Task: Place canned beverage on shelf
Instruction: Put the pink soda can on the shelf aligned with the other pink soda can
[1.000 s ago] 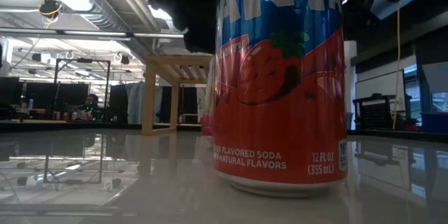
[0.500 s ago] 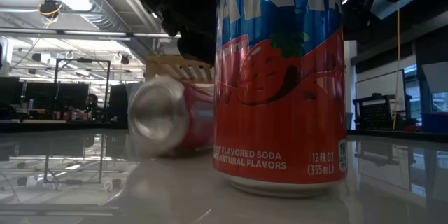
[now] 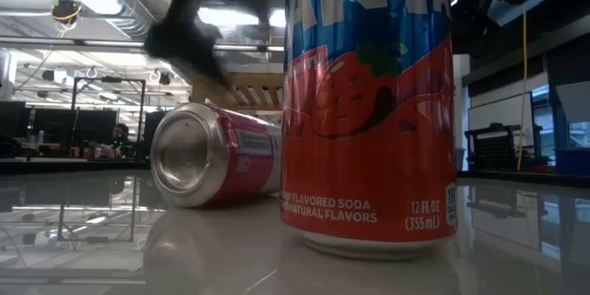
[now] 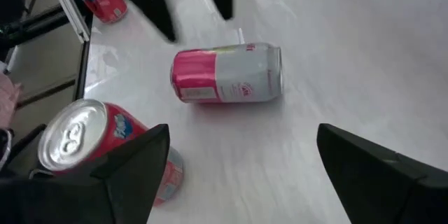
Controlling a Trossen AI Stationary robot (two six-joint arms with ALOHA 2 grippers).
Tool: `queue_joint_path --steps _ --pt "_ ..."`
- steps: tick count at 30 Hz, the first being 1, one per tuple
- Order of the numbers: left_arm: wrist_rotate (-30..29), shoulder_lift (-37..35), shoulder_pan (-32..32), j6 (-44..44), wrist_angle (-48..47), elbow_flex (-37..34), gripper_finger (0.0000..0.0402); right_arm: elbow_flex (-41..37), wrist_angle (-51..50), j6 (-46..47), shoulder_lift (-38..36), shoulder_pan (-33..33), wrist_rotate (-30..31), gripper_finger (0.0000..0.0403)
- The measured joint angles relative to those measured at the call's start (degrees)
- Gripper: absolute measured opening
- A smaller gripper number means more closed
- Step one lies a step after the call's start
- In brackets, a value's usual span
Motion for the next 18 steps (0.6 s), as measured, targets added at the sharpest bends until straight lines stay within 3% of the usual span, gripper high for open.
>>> queue_joint_path --steps 12,18 --pt "2.28 10.73 -0.11 -5.89 1.09 -0.83 0.0333 0.00 -1.47 -2.26 0.00 0.00 -2.58 0.0353" --pt "0.69 12.37 0.58 -3.78 2.29 -0.74 0.0298 0.00 -1.63 -2.26 0.00 0.00 -2.58 0.0353"
